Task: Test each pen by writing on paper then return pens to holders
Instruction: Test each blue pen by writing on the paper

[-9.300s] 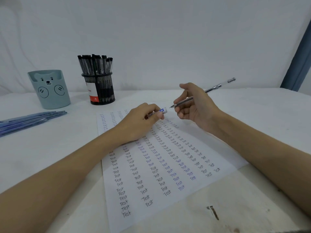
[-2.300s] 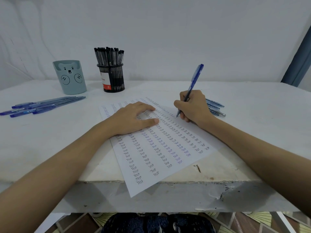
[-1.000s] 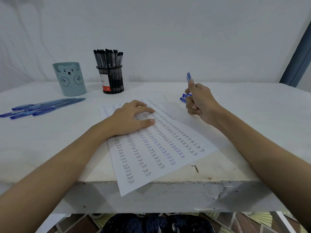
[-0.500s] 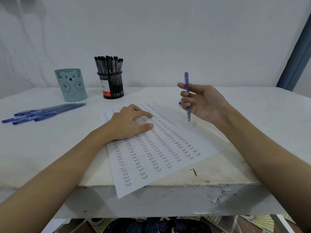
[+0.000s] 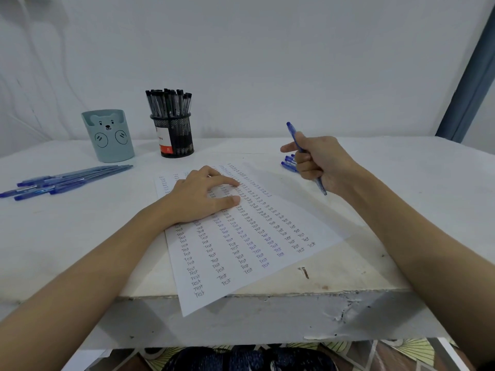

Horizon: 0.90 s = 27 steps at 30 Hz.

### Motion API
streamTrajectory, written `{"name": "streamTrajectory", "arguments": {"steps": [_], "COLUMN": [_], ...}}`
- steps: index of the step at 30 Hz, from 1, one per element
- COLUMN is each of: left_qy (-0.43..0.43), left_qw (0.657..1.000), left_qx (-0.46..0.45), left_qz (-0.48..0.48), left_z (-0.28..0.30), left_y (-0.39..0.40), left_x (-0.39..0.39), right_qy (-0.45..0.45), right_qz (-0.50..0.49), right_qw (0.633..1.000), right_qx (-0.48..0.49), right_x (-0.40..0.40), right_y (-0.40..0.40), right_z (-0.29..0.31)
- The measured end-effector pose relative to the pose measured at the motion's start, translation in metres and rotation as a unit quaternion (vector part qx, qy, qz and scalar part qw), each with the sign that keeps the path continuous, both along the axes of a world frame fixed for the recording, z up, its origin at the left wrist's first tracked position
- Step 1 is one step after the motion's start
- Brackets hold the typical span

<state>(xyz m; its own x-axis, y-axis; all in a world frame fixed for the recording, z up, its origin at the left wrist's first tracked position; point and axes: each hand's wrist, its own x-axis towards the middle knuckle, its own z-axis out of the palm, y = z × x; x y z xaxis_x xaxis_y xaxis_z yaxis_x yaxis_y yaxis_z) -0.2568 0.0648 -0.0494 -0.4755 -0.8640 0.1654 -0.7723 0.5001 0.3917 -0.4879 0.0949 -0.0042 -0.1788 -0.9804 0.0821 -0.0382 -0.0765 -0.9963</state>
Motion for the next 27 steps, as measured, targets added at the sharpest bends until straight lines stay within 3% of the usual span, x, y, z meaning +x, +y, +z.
{"name": "streamTrajectory", "arguments": {"steps": [2, 4, 6, 16, 20, 23, 27], "left_qy": [-0.002, 0.001, -0.001, 0.013, 0.057, 0.06, 0.041], "left_qw": [1.0, 1.0, 1.0, 1.0, 0.998, 0.997, 0.991], "left_qx": [0.004, 0.006, 0.007, 0.017, 0.016, -0.021, -0.029], "left_qz": [0.002, 0.001, 0.0, 0.003, 0.017, 0.044, 0.127], "left_z": [0.001, 0.001, 0.002, 0.002, 0.011, 0.016, 0.015], "left_y": [0.001, 0.001, 0.0, -0.004, 0.004, 0.013, 0.03], "left_x": [-0.001, 0.0, 0.001, 0.009, 0.029, 0.063, 0.137], "right_qy": [0.196, 0.385, 0.482, 0.567, 0.525, 0.499, 0.536], "right_qz": [-0.044, -0.06, -0.057, -0.096, -0.104, -0.044, 0.075], "right_qw": [0.979, 0.92, 0.874, 0.814, 0.834, 0.849, 0.817], "right_qx": [-0.043, -0.05, -0.032, -0.082, -0.139, -0.169, -0.201], "right_x": [-0.002, -0.004, -0.007, -0.027, -0.016, 0.013, 0.088], "right_y": [-0.002, -0.006, -0.01, -0.022, -0.015, -0.011, -0.018], "right_z": [-0.004, -0.008, -0.014, -0.034, -0.021, 0.0, 0.027]}}
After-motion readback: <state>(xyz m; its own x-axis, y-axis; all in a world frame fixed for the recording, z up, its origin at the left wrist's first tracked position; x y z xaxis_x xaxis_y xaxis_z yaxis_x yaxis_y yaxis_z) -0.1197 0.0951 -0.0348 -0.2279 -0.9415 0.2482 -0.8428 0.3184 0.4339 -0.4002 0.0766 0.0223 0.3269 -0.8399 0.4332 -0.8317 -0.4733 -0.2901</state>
